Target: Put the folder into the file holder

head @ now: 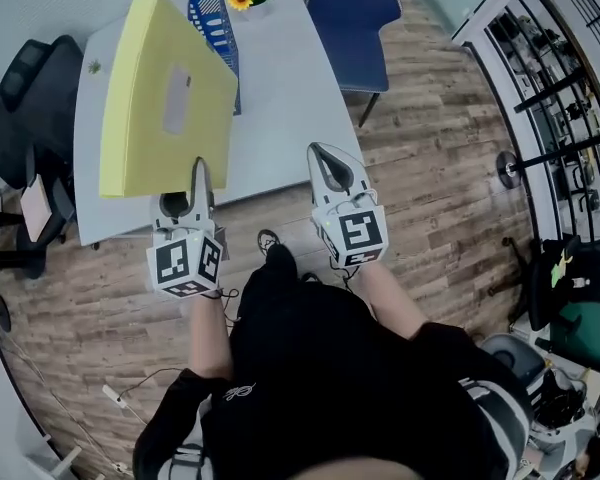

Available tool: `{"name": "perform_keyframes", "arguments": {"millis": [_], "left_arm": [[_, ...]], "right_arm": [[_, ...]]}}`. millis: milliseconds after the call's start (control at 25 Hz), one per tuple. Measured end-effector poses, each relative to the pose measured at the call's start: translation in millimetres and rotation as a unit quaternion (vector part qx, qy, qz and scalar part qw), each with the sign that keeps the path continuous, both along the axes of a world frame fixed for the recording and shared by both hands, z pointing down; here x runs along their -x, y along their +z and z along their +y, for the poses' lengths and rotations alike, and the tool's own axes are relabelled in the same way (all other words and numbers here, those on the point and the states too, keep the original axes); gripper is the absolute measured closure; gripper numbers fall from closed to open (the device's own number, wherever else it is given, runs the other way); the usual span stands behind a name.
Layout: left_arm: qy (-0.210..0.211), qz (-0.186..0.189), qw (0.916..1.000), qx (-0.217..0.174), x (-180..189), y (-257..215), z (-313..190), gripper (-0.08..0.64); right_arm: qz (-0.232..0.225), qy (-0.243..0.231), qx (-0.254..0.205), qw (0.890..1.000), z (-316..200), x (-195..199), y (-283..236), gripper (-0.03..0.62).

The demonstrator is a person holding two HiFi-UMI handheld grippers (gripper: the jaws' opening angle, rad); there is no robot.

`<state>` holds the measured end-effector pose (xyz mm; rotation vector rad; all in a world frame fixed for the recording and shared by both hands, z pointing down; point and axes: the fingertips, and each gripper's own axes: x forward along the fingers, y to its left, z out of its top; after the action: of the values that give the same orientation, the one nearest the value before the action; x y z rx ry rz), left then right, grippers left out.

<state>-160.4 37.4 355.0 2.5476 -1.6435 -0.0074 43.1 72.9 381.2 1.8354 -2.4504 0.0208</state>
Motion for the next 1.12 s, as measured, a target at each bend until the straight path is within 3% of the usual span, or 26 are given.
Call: {"name": "perform_keyframes", "arguments": {"millis": [320, 640, 1120], "left_arm": [[0.030, -0.001, 0.9995, -0.003, 11, -4, -83, 0.400], [0.046, 0.014, 0.9988, 0.006, 19, 2, -140, 0.400], [0.013, 0.031, 0.9994, -0.009, 9, 7, -212, 0.399]], "right_arm": [[0.003, 0.017, 0.002, 1.000, -78, 23, -5, 0.588], [-0.001, 0.049, 0.027, 0.998, -109, 22, 12, 0.588], [0.009, 0.054, 0.029, 0.998, -164, -8, 16, 0.588]]}}
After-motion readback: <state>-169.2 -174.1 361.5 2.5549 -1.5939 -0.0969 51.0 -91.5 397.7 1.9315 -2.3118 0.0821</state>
